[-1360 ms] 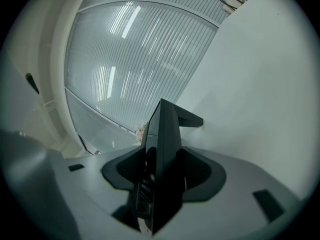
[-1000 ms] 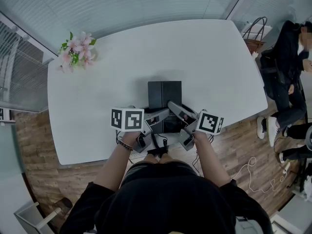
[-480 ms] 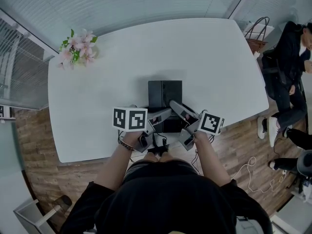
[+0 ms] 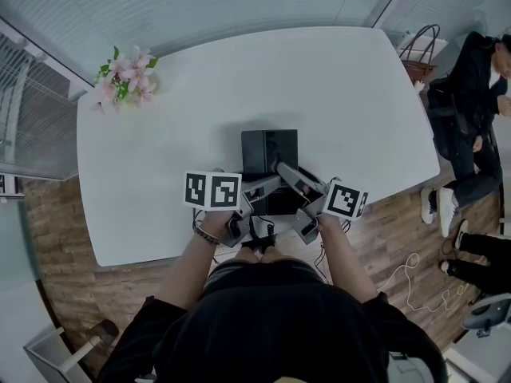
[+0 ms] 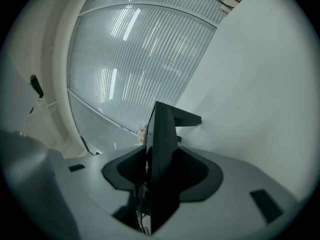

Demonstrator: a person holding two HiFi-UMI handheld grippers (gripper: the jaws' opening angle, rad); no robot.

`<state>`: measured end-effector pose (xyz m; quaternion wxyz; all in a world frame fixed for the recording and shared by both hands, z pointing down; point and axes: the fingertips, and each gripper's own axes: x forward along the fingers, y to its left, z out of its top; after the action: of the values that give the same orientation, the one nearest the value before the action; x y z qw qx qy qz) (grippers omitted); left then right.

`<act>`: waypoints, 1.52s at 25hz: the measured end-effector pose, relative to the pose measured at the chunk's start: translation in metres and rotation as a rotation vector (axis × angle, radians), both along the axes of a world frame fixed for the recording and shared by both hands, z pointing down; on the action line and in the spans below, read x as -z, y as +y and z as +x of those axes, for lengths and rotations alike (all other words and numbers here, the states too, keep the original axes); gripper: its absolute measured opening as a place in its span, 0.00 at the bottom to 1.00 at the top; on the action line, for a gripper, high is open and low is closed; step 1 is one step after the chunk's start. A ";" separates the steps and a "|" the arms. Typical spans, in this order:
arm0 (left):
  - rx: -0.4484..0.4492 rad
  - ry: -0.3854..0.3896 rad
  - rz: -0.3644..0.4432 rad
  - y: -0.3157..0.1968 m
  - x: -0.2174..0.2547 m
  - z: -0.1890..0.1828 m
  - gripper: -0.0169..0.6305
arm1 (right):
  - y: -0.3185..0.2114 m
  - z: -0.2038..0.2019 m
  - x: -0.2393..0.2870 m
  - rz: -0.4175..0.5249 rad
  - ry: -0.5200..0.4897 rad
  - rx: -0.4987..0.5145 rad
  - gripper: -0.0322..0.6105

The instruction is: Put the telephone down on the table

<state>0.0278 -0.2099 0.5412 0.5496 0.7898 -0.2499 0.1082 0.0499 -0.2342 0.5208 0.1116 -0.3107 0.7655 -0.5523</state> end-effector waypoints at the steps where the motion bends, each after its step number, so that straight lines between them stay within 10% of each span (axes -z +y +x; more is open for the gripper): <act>1: -0.005 0.000 -0.004 0.000 0.000 0.000 0.51 | 0.000 0.000 0.000 0.007 0.008 0.005 0.37; 38: -0.081 -0.165 0.021 0.010 -0.017 0.003 0.55 | 0.001 0.009 -0.010 0.112 0.228 0.107 0.39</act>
<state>0.0307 -0.1999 0.5580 0.5142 0.7932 -0.2634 0.1924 0.0586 -0.2330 0.5311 0.0113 -0.3234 0.8184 -0.4748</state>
